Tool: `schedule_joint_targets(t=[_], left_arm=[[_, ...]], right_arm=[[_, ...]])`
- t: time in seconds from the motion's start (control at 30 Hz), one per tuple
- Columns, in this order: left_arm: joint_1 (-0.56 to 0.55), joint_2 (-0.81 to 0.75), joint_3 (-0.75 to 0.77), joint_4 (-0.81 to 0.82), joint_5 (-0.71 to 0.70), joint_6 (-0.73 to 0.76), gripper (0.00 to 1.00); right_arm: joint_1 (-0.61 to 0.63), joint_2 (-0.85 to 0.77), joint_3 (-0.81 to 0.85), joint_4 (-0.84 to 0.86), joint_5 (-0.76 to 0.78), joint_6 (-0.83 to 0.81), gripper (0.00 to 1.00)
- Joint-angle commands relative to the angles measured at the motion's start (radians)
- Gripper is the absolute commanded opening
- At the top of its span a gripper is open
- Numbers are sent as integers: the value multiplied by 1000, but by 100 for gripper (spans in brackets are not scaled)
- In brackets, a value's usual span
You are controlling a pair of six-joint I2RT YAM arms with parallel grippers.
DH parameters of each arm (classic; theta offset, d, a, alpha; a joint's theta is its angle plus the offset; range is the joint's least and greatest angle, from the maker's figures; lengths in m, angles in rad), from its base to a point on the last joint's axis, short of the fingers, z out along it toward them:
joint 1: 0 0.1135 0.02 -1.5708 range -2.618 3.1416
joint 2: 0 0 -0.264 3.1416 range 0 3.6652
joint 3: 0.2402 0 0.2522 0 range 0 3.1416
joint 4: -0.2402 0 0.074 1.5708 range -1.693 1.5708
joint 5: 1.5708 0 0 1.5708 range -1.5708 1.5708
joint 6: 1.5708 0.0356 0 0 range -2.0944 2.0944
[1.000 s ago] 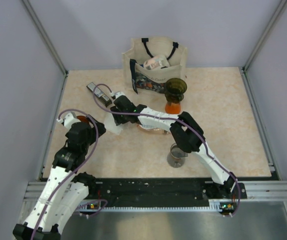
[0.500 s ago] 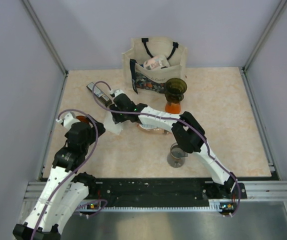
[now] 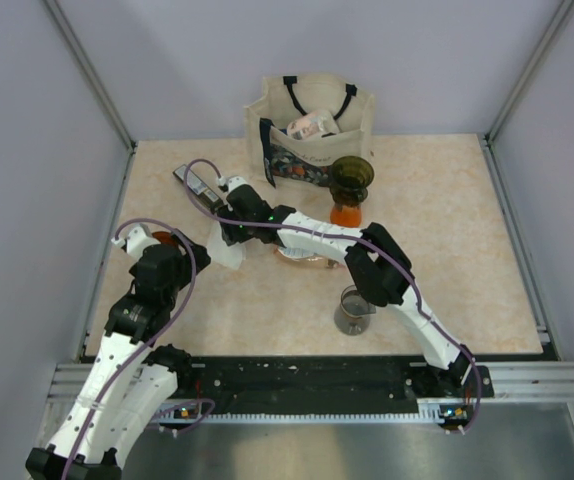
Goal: Place the coffee filter in the dripper
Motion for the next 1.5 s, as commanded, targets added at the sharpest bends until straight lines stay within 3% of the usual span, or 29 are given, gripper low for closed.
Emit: schedule_joint_targets(t=[0.0, 0.93, 1.47], left_arm=[[5, -11, -10, 27, -14, -8, 99], [5, -9, -13, 27, -9, -7, 99], [5, -5, -13, 27, -11, -7, 99]], right_arm=[[12, -37, 10, 29, 5, 16, 49], [-16, 26, 39, 6, 14, 36, 49], [-14, 23, 41, 21, -84, 71, 46]])
